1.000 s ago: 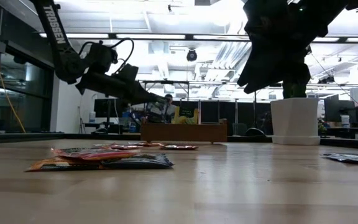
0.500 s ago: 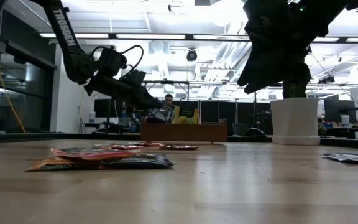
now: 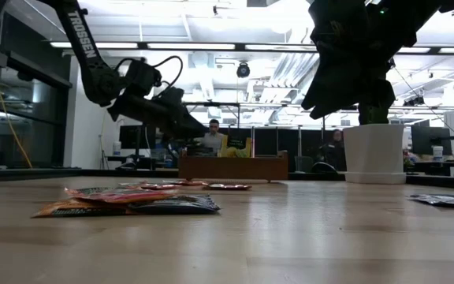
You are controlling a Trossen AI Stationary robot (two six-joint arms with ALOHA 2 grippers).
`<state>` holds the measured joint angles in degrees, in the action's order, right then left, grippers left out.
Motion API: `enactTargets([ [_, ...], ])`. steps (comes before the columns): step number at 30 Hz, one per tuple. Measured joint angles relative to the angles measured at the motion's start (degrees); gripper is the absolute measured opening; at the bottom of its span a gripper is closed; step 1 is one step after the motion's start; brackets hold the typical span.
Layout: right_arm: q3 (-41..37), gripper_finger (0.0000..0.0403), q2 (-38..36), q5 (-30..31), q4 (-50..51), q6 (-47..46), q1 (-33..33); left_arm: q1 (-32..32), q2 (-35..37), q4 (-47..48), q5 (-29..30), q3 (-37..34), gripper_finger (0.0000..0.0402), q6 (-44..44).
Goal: Pick & Place Tea
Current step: Put the orange tea bag in the right compartment of the organizer
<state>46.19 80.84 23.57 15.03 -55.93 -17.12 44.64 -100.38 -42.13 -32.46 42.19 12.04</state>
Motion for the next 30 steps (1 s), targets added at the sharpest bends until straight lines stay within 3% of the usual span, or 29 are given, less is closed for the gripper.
enactTargets([
  [9, 0.00, 0.0119, 0.00, -3.13, -0.30, 4.33, -0.02, 0.59, 7.04, 2.94, -6.48, -0.09, 0.0105, -1.39],
  [16, 0.00, 0.0119, 0.00, -3.14, -3.26, 8.81, -0.02, -1.24, 16.70, 18.45, -4.88, -0.08, 0.0091, -7.92],
  [22, 0.00, 0.0119, 0.28, -6.50, -9.86, 15.42, 0.83, -9.25, 25.84, 39.00, 5.09, -0.14, 0.0087, -15.08],
  [26, 0.02, 0.0119, 1.44, -10.57, -13.72, 18.78, 2.15, -17.32, 31.89, 42.14, 13.14, -4.06, 0.0087, -12.26],
  [30, 0.02, 0.0119, 4.25, -15.26, -17.77, 19.89, 2.96, -26.98, 36.50, 41.87, 23.37, -9.28, 0.0087, -3.21],
])
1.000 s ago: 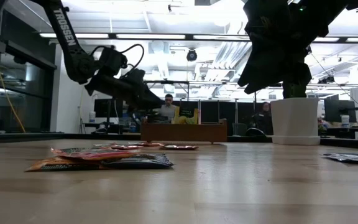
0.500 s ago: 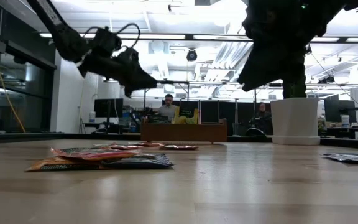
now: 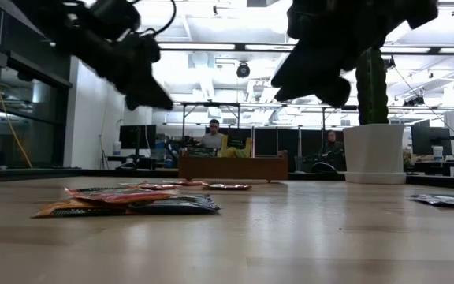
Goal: Pick & Place Tea
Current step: Put the orange tea bag in the right compartment of the organizer
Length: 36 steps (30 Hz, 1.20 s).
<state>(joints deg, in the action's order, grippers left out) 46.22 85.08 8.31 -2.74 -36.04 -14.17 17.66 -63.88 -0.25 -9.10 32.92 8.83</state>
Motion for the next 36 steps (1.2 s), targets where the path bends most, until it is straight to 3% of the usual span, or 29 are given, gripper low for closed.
enactTargets([
  [7, 0.00, 0.0119, 5.62, -5.43, -8.46, 0.03, -0.01, -20.06, 4.66, 0.40, 18.68, -7.00, 0.0087, 21.28],
  [12, 0.00, 0.0119, 9.30, -9.30, -14.49, 0.13, 0.02, -34.03, 3.65, -0.65, 31.16, -7.12, 0.0087, 32.16],
  [17, 2.41, 0.0114, 12.89, -11.68, -16.46, 0.71, -0.01, -43.72, 0.23, 0.39, 41.34, -7.18, 0.0087, 42.67],
  [26, 11.99, 0.0080, 20.54, -15.83, -16.10, 1.33, 1.05, -52.23, -9.52, -3.97, 43.17, -7.09, 0.0087, 58.62],
  [31, 15.30, 0.0081, 24.14, -22.43, -15.07, -1.36, 2.93, -55.46, -14.56, -8.63, 43.08, -5.98, 0.0087, 63.68],
  [36, 17.22, 0.0088, 25.69, -22.93, -11.97, -0.84, 4.02, -56.90, -18.57, -12.80, 41.33, -3.99, 0.0087, 64.74],
])
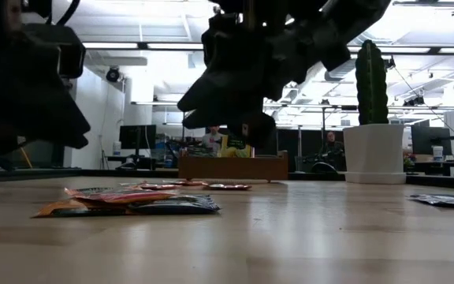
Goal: Pick & Place Tea
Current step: Put the orange tea bag in the right compartment of the organizer
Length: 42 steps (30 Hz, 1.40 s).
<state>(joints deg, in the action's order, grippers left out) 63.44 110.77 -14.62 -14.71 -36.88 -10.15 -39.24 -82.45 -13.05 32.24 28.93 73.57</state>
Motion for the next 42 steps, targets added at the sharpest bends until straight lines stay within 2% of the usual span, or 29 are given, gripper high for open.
enactTargets([
  [6, 0.07, 0.0092, -0.03, -0.70, 0.82, 0.93, 2.13, 0.24, -5.34, -0.84, -2.09, 6.07, 0.0087, -6.17],
  [14, 0.06, 0.0092, -0.08, -2.46, 2.92, 2.36, 5.31, 0.23, -15.13, -0.80, -5.04, 13.46, 0.0087, -5.82],
  [21, 0.04, 0.0092, -0.08, -3.24, 4.30, 3.23, 5.96, 0.26, -20.86, -0.03, -4.36, 18.54, 0.0087, -5.61],
  [28, 0.04, 0.0094, -0.10, -4.04, 6.15, 4.11, 5.89, 0.24, -22.51, 4.93, -2.76, 20.44, 0.0087, -2.78],
  [42, 0.04, 0.0094, -0.12, -5.37, 7.18, 4.76, 5.89, 0.24, -22.54, 5.21, -0.16, 20.57, 0.0087, -2.76],
])
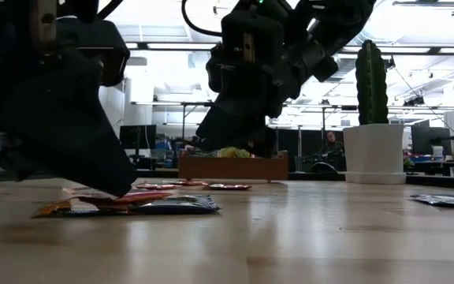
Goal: Pick & Place Tea
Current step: Put the orange tea bag in the right compartment of the organizer
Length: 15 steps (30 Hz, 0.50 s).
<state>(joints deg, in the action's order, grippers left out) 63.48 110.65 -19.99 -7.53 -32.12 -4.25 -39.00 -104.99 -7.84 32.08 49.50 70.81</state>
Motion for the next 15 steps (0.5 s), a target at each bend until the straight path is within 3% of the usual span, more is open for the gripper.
enactTargets([
  [8, 0.00, 0.0094, 0.00, -0.44, -1.27, 0.10, 0.13, 0.00, -0.18, 2.89, -1.15, 0.00, 0.0087, 0.65],
  [15, 0.00, 0.0094, 0.00, -1.44, -3.05, -5.07, 0.13, -0.06, -1.74, 5.25, -1.33, 0.25, 0.0087, 4.29],
])
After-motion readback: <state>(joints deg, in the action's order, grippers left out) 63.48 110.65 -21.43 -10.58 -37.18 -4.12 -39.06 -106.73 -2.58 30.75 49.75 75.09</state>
